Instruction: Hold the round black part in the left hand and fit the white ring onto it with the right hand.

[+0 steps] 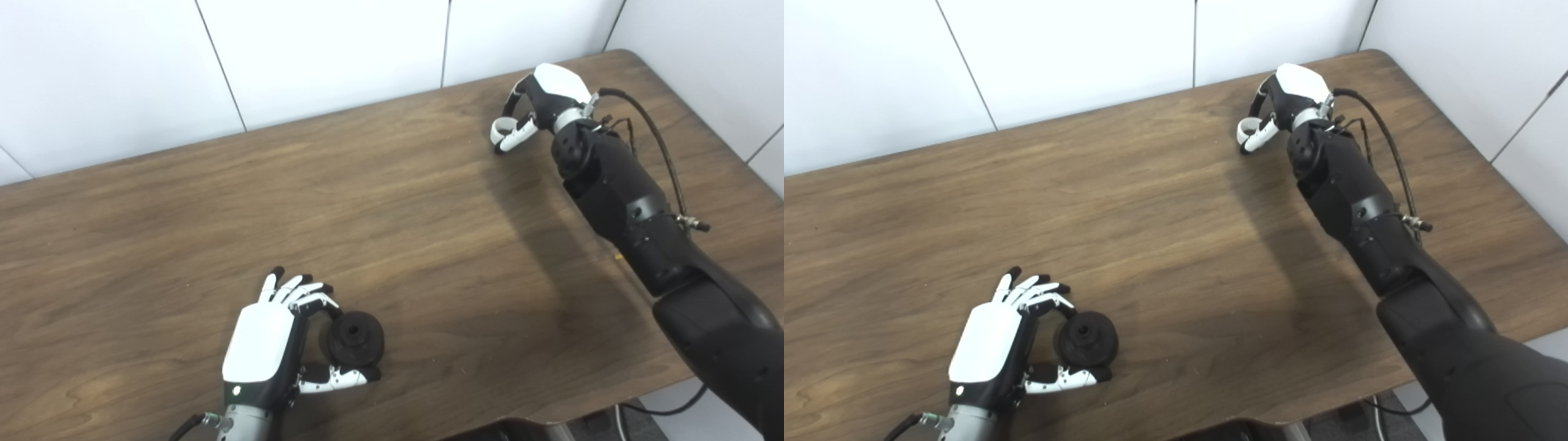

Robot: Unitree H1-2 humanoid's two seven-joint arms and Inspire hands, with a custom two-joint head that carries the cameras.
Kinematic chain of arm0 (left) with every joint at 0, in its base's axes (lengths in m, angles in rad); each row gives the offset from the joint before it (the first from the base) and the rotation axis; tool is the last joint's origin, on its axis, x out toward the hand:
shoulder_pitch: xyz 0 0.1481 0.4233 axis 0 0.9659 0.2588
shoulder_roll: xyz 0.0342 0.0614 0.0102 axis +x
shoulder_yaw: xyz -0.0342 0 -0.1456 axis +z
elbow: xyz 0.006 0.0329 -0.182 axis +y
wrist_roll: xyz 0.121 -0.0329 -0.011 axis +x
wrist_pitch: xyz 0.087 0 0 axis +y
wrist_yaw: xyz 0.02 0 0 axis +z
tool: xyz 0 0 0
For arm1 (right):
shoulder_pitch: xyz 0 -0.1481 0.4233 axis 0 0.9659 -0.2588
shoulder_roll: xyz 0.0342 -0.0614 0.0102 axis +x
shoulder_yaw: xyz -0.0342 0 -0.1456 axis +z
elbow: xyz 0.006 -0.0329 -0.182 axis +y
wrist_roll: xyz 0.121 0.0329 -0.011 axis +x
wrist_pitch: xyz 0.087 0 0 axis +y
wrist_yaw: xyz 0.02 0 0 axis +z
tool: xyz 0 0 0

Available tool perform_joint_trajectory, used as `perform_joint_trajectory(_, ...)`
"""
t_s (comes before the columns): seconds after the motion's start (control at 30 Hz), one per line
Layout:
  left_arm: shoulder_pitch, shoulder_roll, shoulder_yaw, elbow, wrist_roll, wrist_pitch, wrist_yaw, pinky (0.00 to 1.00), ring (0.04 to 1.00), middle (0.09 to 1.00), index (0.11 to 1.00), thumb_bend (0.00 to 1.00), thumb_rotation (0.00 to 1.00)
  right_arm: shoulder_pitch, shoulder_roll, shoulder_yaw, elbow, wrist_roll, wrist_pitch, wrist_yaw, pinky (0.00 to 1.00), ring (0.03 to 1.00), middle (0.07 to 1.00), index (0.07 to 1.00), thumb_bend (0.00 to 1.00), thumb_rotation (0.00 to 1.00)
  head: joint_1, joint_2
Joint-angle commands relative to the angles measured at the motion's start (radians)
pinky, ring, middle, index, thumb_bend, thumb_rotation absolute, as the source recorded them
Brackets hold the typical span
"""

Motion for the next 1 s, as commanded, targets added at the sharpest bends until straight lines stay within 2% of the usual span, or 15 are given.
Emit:
perform_joint_trajectory(0.0,0.016,0.010,-0.005,-0.003,0.011,0.005,-0.028,1.00,0.871,0.761,0.483,0.52,0.05,-0.016,-0.035,0.004,-0.012,-0.004,-0.007,-0.015,0.99,0.963,0.863,0.487,0.52,0.13,-0.001,0.000)
perform_joint_trajectory(0.2,0.014,0.007,-0.006,0.001,0.014,0.001,-0.020,1.00,0.867,0.758,0.482,0.52,0.05,-0.006,-0.041,0.002,-0.018,0.002,-0.008,-0.014,0.99,0.968,0.864,0.487,0.52,0.13,0.002,0.000)
perform_joint_trajectory(0.33,0.013,0.003,-0.008,-0.002,0.017,0.009,-0.031,1.00,0.872,0.763,0.483,0.52,0.05,0.007,-0.047,0.000,-0.047,0.014,-0.035,-0.016,1.00,0.970,0.864,0.487,0.52,0.13,0.009,0.001)
perform_joint_trajectory(0.47,0.012,-0.001,-0.010,0.000,0.021,0.013,-0.034,1.00,0.874,0.763,0.482,0.52,0.05,0.022,-0.057,0.014,-0.116,0.019,-0.057,-0.001,1.00,0.964,0.866,0.487,0.52,0.13,0.017,0.001)
perform_joint_trajectory(0.67,0.009,-0.007,-0.019,0.004,0.033,0.016,-0.037,1.00,0.874,0.761,0.482,0.52,0.05,0.042,-0.037,0.004,-0.277,0.060,-0.058,0.033,1.00,0.945,0.861,0.487,0.52,0.13,0.037,0.001)
perform_joint_trajectory(0.8,0.009,-0.017,-0.025,0.002,0.048,0.028,-0.045,1.00,0.876,0.763,0.482,0.52,0.05,0.058,-0.033,0.028,-0.402,0.053,-0.043,0.092,1.00,0.952,0.857,0.485,0.52,0.14,0.056,0.003)
perform_joint_trajectory(0.97,0.009,-0.029,-0.034,-0.005,0.062,0.047,-0.060,1.00,0.885,0.769,0.482,0.52,0.05,0.071,-0.009,0.041,-0.575,0.051,0.023,0.242,1.00,0.970,0.859,0.485,0.52,0.14,0.089,0.010)
